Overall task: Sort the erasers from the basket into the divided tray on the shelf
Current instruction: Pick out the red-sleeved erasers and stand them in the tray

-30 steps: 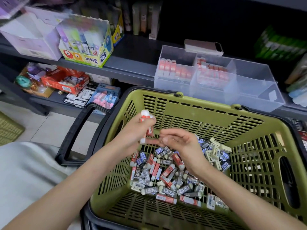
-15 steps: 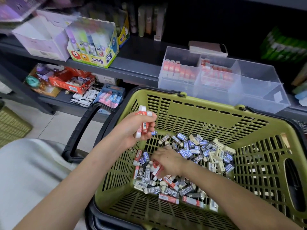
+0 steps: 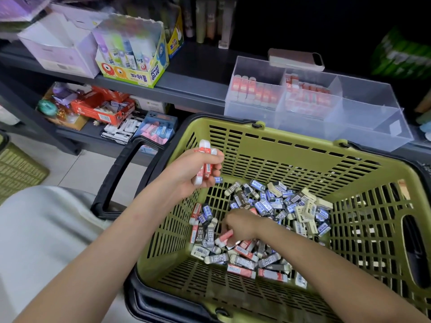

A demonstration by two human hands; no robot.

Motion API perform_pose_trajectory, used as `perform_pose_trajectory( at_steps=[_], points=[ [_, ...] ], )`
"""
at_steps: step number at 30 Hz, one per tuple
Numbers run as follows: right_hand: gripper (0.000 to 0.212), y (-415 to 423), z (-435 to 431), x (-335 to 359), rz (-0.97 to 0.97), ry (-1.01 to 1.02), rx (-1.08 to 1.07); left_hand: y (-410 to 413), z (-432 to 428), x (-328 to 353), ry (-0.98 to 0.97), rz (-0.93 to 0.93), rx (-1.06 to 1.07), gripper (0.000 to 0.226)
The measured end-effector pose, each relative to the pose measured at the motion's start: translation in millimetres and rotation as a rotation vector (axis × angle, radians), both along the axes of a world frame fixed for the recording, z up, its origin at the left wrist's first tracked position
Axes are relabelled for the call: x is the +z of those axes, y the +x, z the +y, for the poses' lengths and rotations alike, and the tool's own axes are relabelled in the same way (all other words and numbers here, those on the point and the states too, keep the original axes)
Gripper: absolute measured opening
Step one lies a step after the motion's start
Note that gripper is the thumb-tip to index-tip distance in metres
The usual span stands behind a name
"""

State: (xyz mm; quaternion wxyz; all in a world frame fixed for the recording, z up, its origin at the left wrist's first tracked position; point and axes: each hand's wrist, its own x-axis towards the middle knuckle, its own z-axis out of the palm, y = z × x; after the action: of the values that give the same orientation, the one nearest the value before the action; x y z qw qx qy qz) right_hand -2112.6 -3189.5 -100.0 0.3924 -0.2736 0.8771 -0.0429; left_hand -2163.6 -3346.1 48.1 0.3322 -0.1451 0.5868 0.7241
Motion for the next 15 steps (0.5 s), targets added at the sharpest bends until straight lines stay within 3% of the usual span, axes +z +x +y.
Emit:
perform_pose_trajectory(
  at_steps=[9, 15],
  points=[
    [0.034, 24, 8, -1, 0.013, -0.070, 0.045, -2, -1, -3, 0.013, -0.026, -0.003, 0.007],
    [0.042, 31, 14, 2, -0.043, -0.145, -0.108, 0, -1, -5, -0.006, -0.025, -0.019, 0.008]
  ],
)
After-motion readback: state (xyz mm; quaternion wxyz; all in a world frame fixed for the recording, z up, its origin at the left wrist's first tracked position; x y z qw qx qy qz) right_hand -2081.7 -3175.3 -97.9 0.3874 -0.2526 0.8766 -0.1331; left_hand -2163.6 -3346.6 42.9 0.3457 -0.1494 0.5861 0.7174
